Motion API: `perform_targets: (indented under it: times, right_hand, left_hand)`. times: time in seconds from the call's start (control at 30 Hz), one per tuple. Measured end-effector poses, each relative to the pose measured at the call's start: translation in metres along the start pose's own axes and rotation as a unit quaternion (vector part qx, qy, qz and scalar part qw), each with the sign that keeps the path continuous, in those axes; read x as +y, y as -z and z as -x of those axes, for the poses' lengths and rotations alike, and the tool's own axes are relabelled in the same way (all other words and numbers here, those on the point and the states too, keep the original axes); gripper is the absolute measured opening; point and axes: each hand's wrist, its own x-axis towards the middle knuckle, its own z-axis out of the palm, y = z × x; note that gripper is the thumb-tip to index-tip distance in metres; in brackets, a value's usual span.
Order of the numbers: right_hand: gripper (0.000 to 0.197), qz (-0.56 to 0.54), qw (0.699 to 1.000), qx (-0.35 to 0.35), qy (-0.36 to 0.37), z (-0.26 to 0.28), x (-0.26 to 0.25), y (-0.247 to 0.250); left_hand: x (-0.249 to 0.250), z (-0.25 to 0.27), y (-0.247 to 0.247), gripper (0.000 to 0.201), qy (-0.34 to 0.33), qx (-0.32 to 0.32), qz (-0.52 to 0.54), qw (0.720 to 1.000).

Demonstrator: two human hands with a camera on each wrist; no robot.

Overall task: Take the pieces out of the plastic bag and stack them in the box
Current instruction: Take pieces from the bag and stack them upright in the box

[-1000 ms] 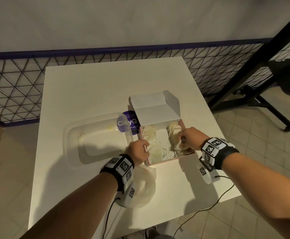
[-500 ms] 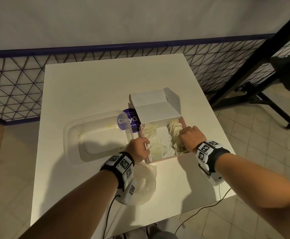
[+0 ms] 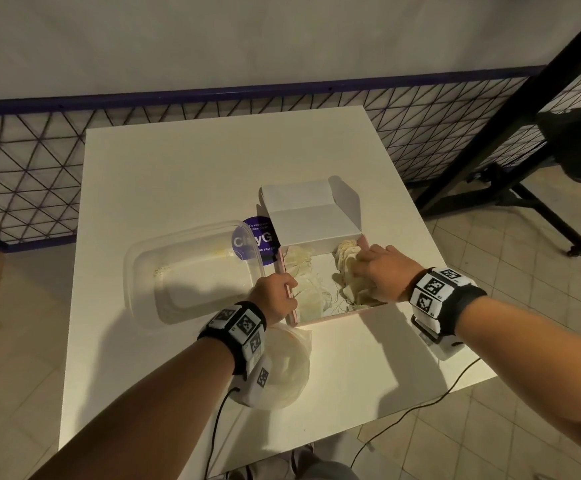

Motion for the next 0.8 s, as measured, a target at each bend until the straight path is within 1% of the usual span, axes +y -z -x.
perform_targets:
  times: [0.07, 0.13, 0.17, 0.2, 0.33, 0.4, 0.5, 0.6, 0.67, 0.7, 0.77, 0.8]
  right_hand:
    - [0.047, 0.002, 0.999, 0.001, 0.044, 0.0, -0.007, -0.002]
    - [0.057, 0.038, 0.996, -0.048, 0.072, -0.004, -0.014, -0.009]
    - [0.061, 0.058, 0.992, -0.078, 0.074, -0.006, -0.015, -0.015]
    - [0.061, 0.079, 0.989, -0.102, 0.075, -0.007, -0.016, -0.018]
    - [0.061, 0.123, 0.977, -0.165, 0.05, -0.005, -0.012, -0.028]
    - [0.056, 0.13, 0.977, -0.16, 0.052, -0.005, -0.01, -0.033]
    - [0.051, 0.141, 0.978, -0.136, 0.077, -0.005, -0.012, -0.03]
    - [0.059, 0.15, 0.979, -0.111, 0.088, 0.002, -0.018, -0.021]
    - [0.067, 0.122, 0.986, -0.079, 0.085, 0.001, -0.02, -0.022]
    - [0.072, 0.11, 0.988, -0.073, 0.081, -0.002, -0.021, -0.023]
    - [0.08, 0.11, 0.986, -0.095, 0.076, -0.01, -0.024, -0.029]
    - [0.079, 0.126, 0.983, -0.108, 0.077, -0.013, -0.025, -0.031]
  left_hand:
    - [0.0, 0.0, 0.0, 0.034, 0.002, 0.002, 0.002, 1.0]
    - [0.0, 0.0, -0.001, 0.035, 0.005, 0.005, -0.004, 1.0]
    - [0.0, 0.0, -0.001, 0.036, 0.006, 0.007, -0.008, 1.0]
    - [0.0, 0.0, -0.001, 0.037, 0.006, 0.009, -0.011, 1.0]
    - [0.001, -0.001, -0.002, 0.038, 0.009, 0.012, -0.014, 1.0]
    - [0.001, -0.001, -0.002, 0.04, 0.012, 0.011, -0.015, 1.0]
    - [0.0, -0.002, -0.002, 0.041, 0.016, 0.008, -0.017, 1.0]
    - [0.0, -0.001, -0.002, 0.04, 0.015, 0.006, -0.018, 1.0]
    - [0.001, 0.0, -0.002, 0.038, 0.012, 0.006, -0.018, 1.0]
    - [0.001, 0.0, -0.001, 0.038, 0.01, 0.008, -0.017, 1.0]
    - [0.001, 0.001, -0.001, 0.038, 0.008, 0.009, -0.018, 1.0]
    - [0.002, 0.001, -0.001, 0.038, 0.005, 0.009, -0.019, 1.0]
